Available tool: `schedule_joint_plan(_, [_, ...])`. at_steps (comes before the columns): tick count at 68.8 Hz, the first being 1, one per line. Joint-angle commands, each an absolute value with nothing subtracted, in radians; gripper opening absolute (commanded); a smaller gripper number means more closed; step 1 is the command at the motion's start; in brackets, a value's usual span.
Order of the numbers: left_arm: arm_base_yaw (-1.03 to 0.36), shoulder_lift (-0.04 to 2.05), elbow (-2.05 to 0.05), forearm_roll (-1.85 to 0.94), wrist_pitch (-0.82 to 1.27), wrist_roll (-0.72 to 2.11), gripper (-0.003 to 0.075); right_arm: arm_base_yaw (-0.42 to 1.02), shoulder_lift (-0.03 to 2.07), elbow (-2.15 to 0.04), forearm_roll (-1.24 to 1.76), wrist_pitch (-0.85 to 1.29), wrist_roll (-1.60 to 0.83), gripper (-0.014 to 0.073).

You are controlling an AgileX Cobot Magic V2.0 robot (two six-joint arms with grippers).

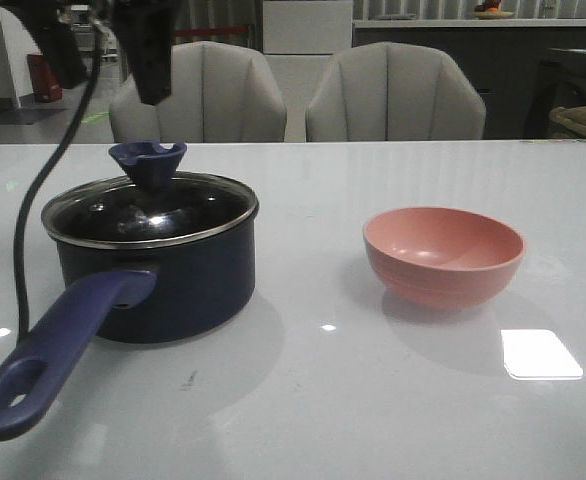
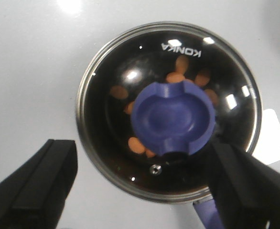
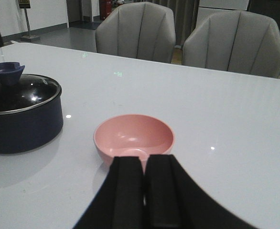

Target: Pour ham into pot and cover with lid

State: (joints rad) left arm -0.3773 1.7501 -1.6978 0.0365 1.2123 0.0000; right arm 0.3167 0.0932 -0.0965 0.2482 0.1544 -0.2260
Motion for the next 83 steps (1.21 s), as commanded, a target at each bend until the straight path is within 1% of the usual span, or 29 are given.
schedule_joint_plan(1, [-0.339,1.597,-1.618,0.035,1.130,-0.014,0.0582,0.317,0.100,-0.125,0.252,0.070,-0.236,0.0151])
schedule_joint_plan(12, [-0.273,1.420,-1.410,0.028,1.035,-0.014,0.0582,0.317,0.100,-0.125,0.252,0.070,-0.236,0.0151])
schedule_joint_plan(21, [-0.247,1.275,-1.259,0.015,0.970,-0.014,0.0582,0.317,0.100,-0.125,0.252,0.070,-0.236,0.0151])
schedule_joint_plan(51, [-0.248,0.789,-0.846,0.015,0.645,-0.014,0.0582,0.317,0.100,-0.125,0.252,0.070,-0.236,0.0151])
schedule_joint_plan(68, [-0.250,0.474,-0.607,0.009,0.452,-0.014,0.0582,0.317,0.100,-0.125,0.252,0.070,-0.236,0.0151])
schedule_joint_plan(83, [-0.250,0.193,-0.396,-0.051,0.275,-0.014,0.0582,0.317,0.100,-0.125,0.252,0.070,-0.236,0.0151])
